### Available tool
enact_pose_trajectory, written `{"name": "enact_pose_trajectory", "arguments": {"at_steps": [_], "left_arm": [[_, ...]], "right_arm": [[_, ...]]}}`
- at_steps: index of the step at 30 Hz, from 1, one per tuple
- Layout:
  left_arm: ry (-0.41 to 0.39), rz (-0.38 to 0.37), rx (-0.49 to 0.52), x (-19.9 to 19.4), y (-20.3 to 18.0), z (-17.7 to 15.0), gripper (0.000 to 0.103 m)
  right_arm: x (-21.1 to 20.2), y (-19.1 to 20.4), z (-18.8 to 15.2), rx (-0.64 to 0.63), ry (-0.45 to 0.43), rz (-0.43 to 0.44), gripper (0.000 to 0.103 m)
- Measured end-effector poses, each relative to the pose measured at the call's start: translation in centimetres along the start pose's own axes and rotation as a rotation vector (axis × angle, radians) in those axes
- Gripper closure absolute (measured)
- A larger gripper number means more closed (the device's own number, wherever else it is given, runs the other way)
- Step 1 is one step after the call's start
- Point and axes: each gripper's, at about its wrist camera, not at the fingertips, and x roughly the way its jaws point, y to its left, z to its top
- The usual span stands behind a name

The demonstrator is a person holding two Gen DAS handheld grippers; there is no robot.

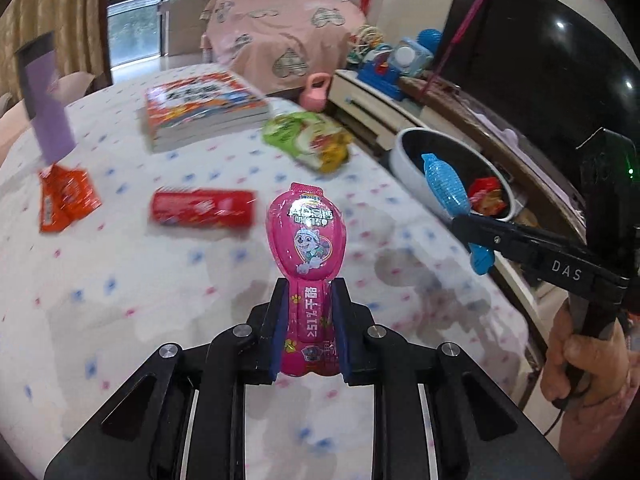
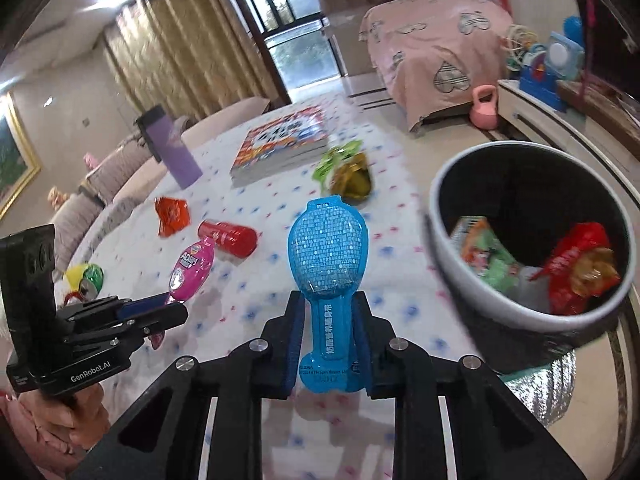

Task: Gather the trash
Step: 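Carry both candy packs over the bin and open both tools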

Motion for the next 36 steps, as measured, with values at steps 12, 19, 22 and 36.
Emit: {"name": "enact_pose_trajectory", "arguments": {"at_steps": [12, 19, 22, 36], "left_arm": [[-0.015, -0.073, 0.078, 1.4, -6.4, 3.0, 0.084], [-0.027, -0.096, 0.112, 2.2, -8.7, 4.9, 0.084], [-0.031, -0.099, 0.137, 2.8, -9.8, 5.9, 0.084], [0.022, -0.111, 0.191, 7.7, -13.9, 9.2, 0.084]], "right_arm": [[-4.8, -4.9, -0.1, 0.090, -0.084, -0.072, 0.084], [-6.1, -6.9, 0.3, 0.106, -0.118, -0.100, 0.084], [-6.1, -7.9, 0.7, 0.116, -0.123, -0.113, 0.084], [-5.0, -13.3, 2.7, 0.165, -0.098, -0.184, 0.084]]}}
